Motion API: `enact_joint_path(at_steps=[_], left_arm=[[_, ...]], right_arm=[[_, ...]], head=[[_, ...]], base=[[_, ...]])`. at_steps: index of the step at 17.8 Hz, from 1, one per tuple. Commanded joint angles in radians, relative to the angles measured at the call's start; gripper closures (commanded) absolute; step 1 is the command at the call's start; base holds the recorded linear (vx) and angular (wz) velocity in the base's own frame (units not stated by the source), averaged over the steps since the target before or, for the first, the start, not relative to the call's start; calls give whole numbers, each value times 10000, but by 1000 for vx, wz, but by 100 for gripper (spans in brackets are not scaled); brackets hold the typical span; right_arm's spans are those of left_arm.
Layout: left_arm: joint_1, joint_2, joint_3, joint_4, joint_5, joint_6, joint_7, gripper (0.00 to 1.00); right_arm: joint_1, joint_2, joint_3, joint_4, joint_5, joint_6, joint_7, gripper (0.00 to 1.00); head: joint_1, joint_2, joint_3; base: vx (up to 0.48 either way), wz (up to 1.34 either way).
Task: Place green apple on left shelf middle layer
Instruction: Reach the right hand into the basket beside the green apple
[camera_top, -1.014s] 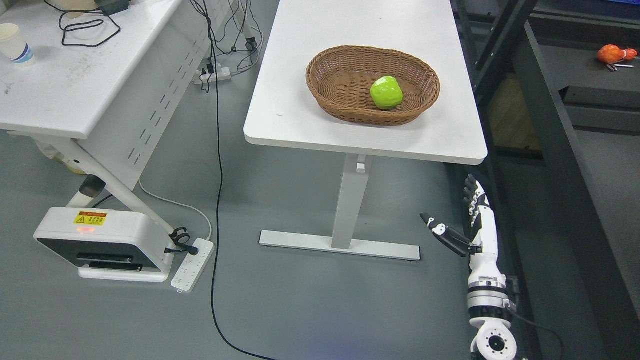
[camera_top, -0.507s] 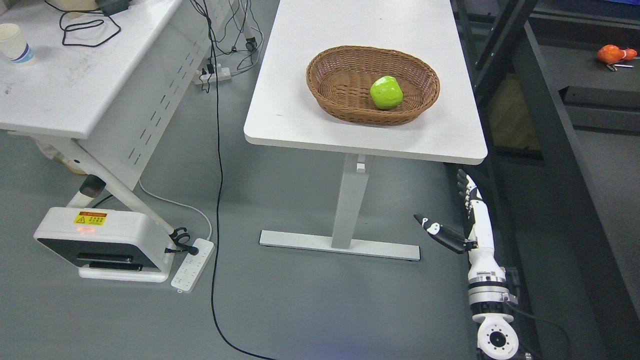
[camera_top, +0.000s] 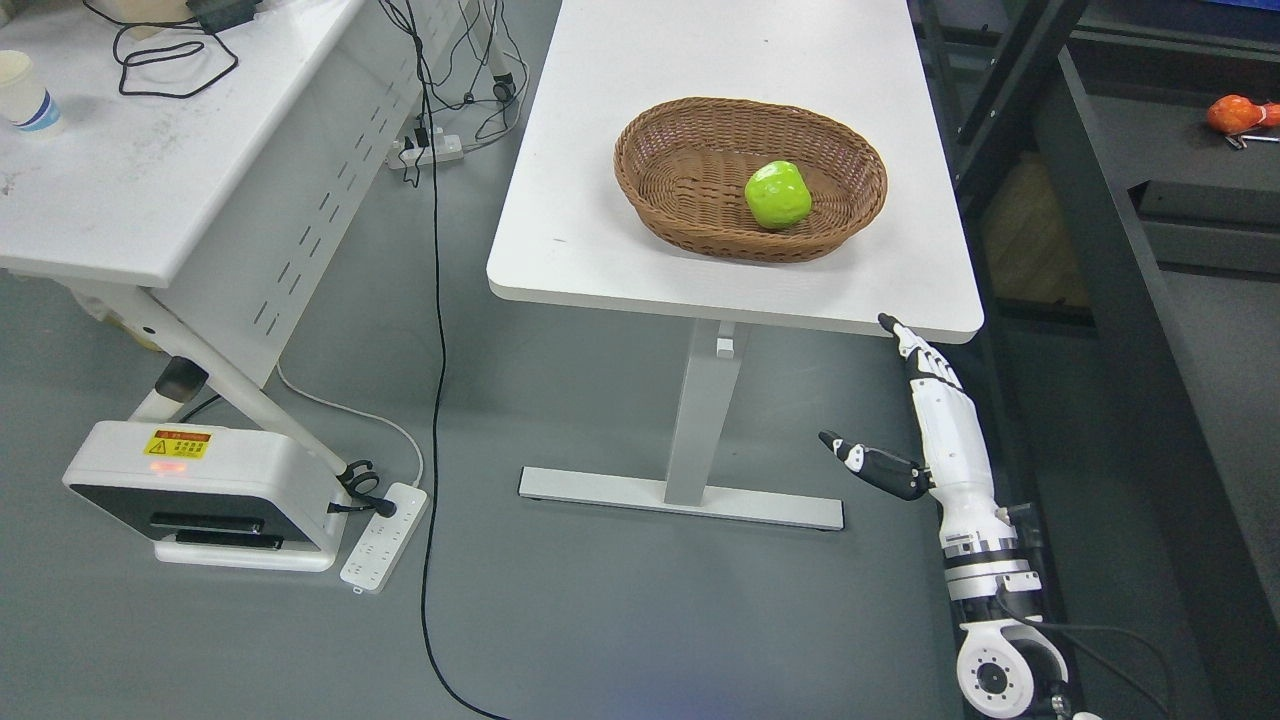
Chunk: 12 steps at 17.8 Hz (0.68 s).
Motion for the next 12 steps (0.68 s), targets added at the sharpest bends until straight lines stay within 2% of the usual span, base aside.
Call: enact_joint_path(at_steps=[1,6,12], left_arm=[[0,175,5,0,0,25,1,0],[0,175,5,0,0,40,1,0],[0,175,5,0,0,40,1,0]], right_arm=[[-462,240,-17,-71,643,204,58,0],[-1307,471,425,-10,643,649,73,0],[-1781,711,550,143,612,620,362,0]], head=[[0,0,0],[0,0,0],[0,0,0]], base=[[106,16],[138,-4],[165,4]])
